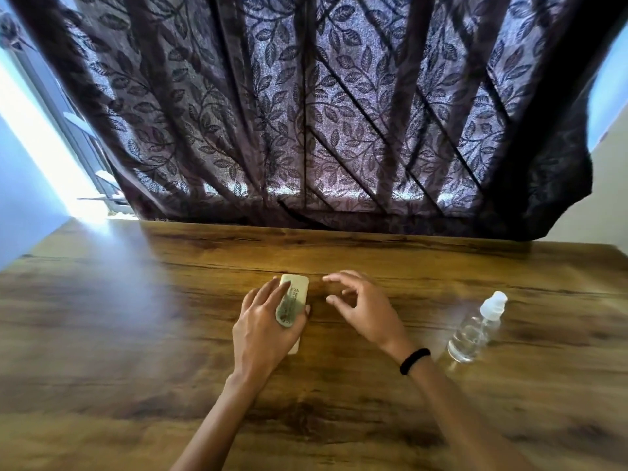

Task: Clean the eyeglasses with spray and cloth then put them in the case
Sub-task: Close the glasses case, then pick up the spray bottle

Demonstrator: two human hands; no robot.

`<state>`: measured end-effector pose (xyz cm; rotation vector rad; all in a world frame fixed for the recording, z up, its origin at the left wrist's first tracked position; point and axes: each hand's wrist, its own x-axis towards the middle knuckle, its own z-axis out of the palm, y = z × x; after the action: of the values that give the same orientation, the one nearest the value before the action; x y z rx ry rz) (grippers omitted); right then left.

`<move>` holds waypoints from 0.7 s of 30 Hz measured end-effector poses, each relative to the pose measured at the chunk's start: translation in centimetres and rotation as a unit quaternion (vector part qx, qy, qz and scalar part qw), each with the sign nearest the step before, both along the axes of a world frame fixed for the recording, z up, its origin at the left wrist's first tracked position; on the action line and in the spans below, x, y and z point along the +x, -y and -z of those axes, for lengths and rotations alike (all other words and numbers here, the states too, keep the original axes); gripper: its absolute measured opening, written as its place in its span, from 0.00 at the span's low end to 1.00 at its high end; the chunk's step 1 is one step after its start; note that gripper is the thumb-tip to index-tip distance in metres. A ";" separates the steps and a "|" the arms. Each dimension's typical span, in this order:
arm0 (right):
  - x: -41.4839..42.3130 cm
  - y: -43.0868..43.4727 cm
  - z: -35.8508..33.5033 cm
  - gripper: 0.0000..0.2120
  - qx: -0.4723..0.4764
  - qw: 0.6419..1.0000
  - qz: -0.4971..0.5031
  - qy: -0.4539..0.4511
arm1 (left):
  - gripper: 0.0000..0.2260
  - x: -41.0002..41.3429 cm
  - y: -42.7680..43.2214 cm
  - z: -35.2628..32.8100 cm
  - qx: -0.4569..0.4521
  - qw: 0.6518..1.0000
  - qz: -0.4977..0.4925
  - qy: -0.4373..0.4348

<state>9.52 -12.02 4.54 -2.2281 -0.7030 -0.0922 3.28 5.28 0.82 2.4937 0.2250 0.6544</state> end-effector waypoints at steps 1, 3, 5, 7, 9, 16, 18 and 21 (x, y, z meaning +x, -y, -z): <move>-0.4 0.9 -1.1 0.14 0.003 0.999 0.011 0.032 | 0.24 0.4 0.4 -0.3 0.002 1.000 0.013 0.016; -0.9 2.7 -3.4 0.14 0.008 0.993 0.040 0.107 | 0.23 1.3 1.7 -1.1 -0.007 0.998 0.051 0.036; -1.0 5.0 -5.3 0.13 -0.010 0.982 0.081 0.171 | 0.23 2.6 3.9 -2.0 -0.007 0.993 0.111 0.040; -0.7 7.4 -6.4 0.13 -0.054 0.973 0.123 0.191 | 0.23 4.2 6.9 -2.8 0.009 0.981 0.192 0.023; -0.4 9.8 -6.7 0.13 -0.095 0.970 0.157 0.161 | 0.24 5.7 10.2 -3.2 0.007 0.963 0.269 -0.028; -0.5 15.0 -5.2 0.12 -0.149 0.956 0.239 0.086 | 0.32 8.2 17.9 -1.8 -0.068 0.920 0.352 -0.159; -0.7 15.4 -4.8 0.12 -0.147 0.954 0.252 0.063 | 0.33 8.2 18.8 -1.4 -0.084 0.908 0.369 -0.178; -1.1 15.6 -4.4 0.12 -0.124 0.957 0.260 0.031 | 0.28 7.9 19.5 -1.0 -0.116 0.887 0.409 -0.179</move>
<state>8.44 -27.65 8.93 -2.6142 -0.1452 -0.3524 11.14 -14.27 1.80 2.1614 -0.5666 -0.1784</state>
